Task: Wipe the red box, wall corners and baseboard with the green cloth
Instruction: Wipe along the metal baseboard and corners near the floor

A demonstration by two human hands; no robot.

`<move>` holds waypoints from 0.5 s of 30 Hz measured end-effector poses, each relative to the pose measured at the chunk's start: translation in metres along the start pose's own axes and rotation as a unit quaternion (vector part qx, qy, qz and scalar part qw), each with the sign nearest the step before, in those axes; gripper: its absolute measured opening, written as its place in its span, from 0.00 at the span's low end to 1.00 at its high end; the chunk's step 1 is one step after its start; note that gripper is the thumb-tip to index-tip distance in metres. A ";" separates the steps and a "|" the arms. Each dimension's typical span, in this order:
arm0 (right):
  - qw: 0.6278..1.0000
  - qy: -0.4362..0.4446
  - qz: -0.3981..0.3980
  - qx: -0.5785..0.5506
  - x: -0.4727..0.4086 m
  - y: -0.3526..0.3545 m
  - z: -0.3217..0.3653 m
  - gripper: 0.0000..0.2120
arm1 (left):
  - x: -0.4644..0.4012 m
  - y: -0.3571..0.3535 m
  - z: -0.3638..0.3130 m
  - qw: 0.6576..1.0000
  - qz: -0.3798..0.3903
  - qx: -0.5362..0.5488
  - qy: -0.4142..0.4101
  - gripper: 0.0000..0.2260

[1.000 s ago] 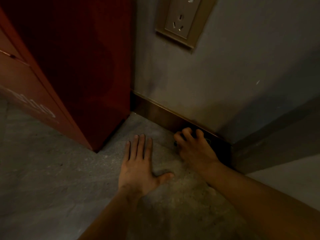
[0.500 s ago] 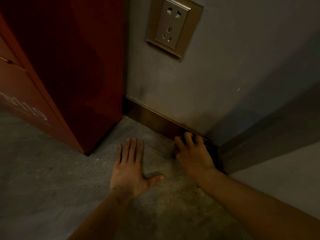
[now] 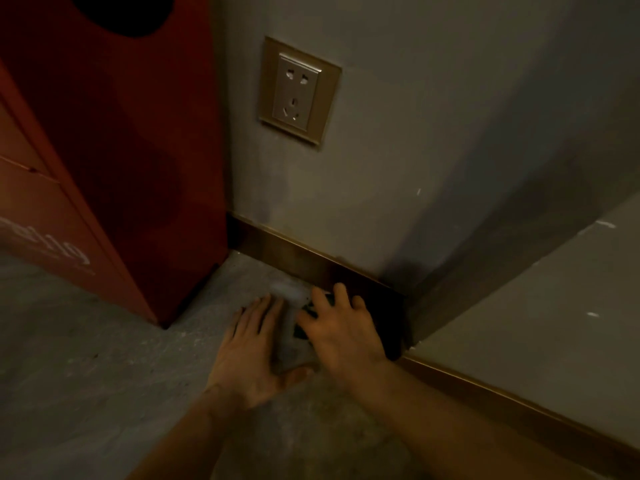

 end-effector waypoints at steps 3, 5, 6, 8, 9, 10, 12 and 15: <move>0.999 0.000 -0.011 -0.034 0.010 -0.001 0.011 0.36 | 0.006 0.006 -0.009 0.999 -0.002 0.049 -0.024 0.55; 0.998 0.000 -0.013 -0.058 0.015 -0.001 0.016 0.37 | 0.010 0.010 -0.012 0.998 0.008 0.059 -0.034 0.56; 0.998 -0.003 -0.008 -0.066 0.017 0.000 0.017 0.37 | 0.012 0.012 -0.013 0.998 0.010 0.059 -0.038 0.56; 0.997 -0.016 0.006 -0.079 0.021 0.002 0.018 0.39 | 0.016 0.016 -0.015 0.997 0.012 0.060 -0.042 0.56; 0.996 -0.022 0.011 -0.087 0.023 0.003 0.018 0.40 | 0.018 0.018 -0.016 0.997 0.013 0.062 -0.044 0.56; 0.995 -0.026 0.012 -0.095 0.026 0.005 0.018 0.40 | 0.020 0.020 -0.018 0.997 0.015 0.063 -0.046 0.55; 0.993 -0.032 0.010 -0.110 0.030 0.009 0.017 0.39 | 0.023 0.024 -0.022 0.997 0.020 0.060 -0.051 0.55; 0.991 -0.042 0.005 -0.131 0.034 0.014 0.014 0.40 | 0.024 0.030 -0.032 0.997 0.018 0.049 -0.055 0.57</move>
Point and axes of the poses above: each hand's wrist, its own x-axis away from the middle knuckle, its own y-axis out of the back of the hand, z = x × y, the point moved 1 cm from there along -x, towards the middle knuckle, and after that the axes turned 11 degrees about z, right-handed, at the moved point
